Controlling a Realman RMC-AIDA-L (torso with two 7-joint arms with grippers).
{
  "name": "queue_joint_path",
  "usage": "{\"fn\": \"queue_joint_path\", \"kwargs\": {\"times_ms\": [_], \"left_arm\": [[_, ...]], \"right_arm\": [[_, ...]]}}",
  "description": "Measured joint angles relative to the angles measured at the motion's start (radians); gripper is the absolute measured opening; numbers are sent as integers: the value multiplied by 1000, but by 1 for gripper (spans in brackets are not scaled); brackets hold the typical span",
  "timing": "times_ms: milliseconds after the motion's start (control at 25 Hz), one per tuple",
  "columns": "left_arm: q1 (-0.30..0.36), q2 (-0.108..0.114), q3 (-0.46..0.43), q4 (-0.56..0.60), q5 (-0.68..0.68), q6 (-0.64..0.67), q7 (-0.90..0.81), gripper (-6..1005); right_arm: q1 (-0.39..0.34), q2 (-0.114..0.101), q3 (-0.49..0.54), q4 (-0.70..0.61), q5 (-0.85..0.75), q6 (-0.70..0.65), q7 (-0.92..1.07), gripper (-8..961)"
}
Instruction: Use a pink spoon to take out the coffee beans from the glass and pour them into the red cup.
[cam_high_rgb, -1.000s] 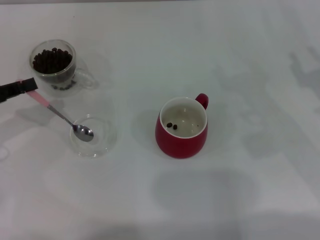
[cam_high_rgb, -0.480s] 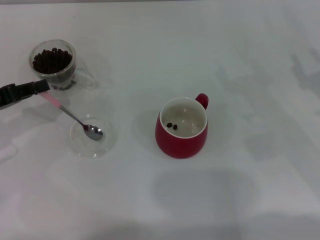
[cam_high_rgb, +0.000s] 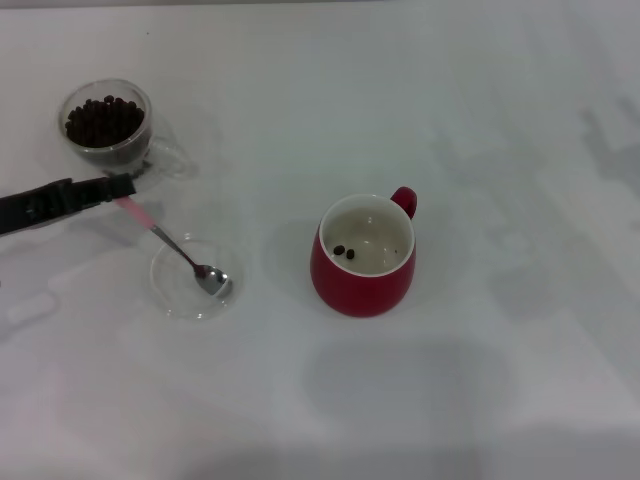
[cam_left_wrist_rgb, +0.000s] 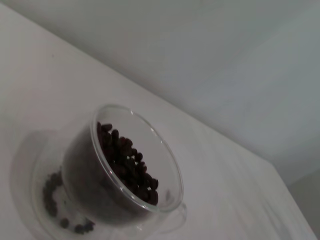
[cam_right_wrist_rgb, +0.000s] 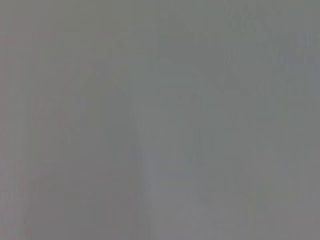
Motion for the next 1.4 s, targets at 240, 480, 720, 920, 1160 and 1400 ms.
{"fn": "queue_joint_path", "kwargs": {"times_ms": [240,480,720,920,1160,1400], "left_arm": [[-13,-1,3,-20,10,-1,3,135],[-14,-3,-1,-20,10,-1,4,136],[-10,-4,0,-20,10,-1,4,231],[0,-4,-2,-20,10,-1,1,325],[16,1,-17,-19,6,-1,0,489],[63,11,-99,17,10,-16,35,566]], "right_arm": [[0,-1,-2,0,-1,1,0,607],[-2,-1,-3,1,-1,2,0,607],[-4,-2,-5,7,-1,2,0,607],[-5,-2,-6,11,-2,1,0,607],[-5,0,-8,12,-2,-2,0,607],[-5,0,-9,12,-3,-5,1,607]]}}
